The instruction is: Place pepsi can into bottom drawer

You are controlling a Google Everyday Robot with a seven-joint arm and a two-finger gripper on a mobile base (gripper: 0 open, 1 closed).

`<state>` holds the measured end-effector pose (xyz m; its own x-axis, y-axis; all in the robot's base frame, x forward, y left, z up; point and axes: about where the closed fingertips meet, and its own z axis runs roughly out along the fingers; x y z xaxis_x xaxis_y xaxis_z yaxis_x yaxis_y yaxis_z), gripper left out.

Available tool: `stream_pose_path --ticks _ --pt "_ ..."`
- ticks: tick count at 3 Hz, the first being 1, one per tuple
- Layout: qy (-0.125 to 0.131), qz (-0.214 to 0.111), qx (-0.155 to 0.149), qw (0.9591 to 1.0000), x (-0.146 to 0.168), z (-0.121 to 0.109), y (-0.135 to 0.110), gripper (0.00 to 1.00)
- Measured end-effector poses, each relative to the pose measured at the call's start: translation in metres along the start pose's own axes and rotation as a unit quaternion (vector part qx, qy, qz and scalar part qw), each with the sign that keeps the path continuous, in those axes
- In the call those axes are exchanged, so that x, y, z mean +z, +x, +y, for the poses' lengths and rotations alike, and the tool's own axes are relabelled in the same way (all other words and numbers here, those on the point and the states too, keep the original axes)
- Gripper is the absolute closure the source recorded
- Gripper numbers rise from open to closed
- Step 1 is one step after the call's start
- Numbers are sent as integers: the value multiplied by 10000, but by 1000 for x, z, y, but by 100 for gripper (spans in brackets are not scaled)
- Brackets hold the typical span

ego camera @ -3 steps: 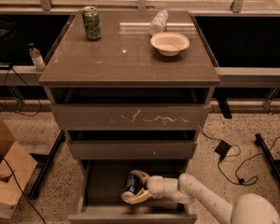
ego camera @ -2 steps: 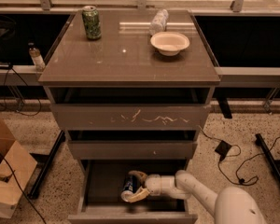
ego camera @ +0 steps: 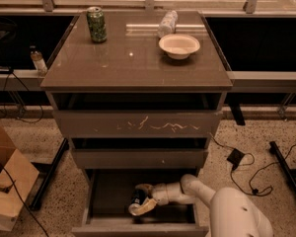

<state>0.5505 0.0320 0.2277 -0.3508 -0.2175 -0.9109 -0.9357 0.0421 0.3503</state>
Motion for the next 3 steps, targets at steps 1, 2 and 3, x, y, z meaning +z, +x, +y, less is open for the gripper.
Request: stream_pose_path --ticks 1,2,3 --pt "263 384 196 9987 0 5 13 84" --pt "359 1028 290 9936 7 11 24 60" --pt "244 1564 432 9865 23 29 42 37"
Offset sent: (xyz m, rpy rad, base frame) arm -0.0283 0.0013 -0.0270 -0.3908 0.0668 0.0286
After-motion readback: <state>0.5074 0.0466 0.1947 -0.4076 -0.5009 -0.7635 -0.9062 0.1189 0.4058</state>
